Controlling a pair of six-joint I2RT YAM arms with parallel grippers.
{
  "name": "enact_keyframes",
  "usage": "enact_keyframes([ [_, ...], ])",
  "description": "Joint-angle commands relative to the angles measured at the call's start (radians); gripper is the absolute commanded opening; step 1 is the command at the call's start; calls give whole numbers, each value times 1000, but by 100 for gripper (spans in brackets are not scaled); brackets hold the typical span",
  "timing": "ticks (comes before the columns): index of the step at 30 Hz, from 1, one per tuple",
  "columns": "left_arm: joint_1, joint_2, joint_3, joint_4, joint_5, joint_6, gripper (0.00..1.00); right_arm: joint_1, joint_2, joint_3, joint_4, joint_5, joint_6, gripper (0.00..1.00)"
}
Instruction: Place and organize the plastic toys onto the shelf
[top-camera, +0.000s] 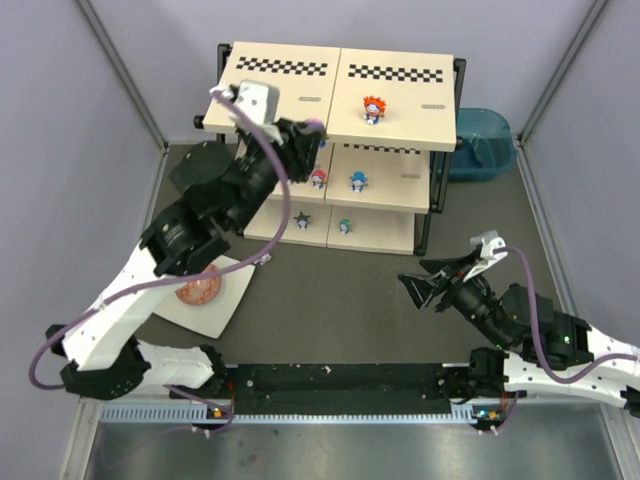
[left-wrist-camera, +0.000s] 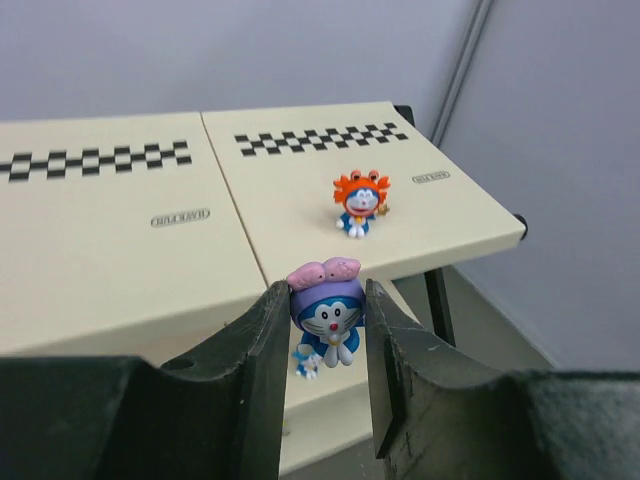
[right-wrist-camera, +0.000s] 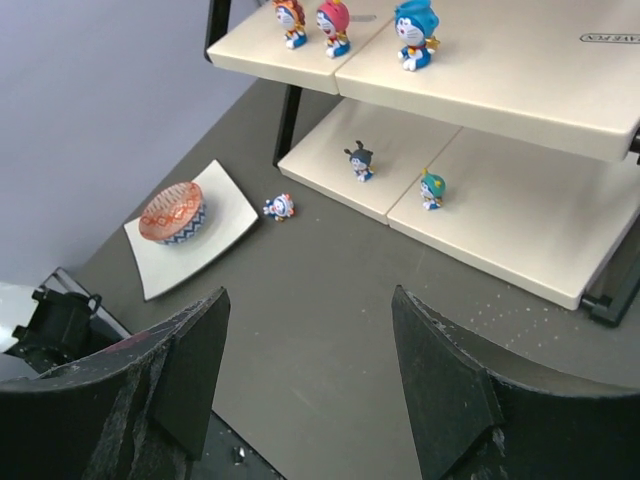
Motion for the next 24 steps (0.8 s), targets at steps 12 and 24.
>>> enact_keyframes([
  [12, 150, 341, 372, 2, 138, 223, 0, 13, -16, 30, -63, 33, -20, 68],
  [24, 241, 367, 365, 36, 152, 181, 0, 13, -24, 18, -66, 56, -34, 69],
])
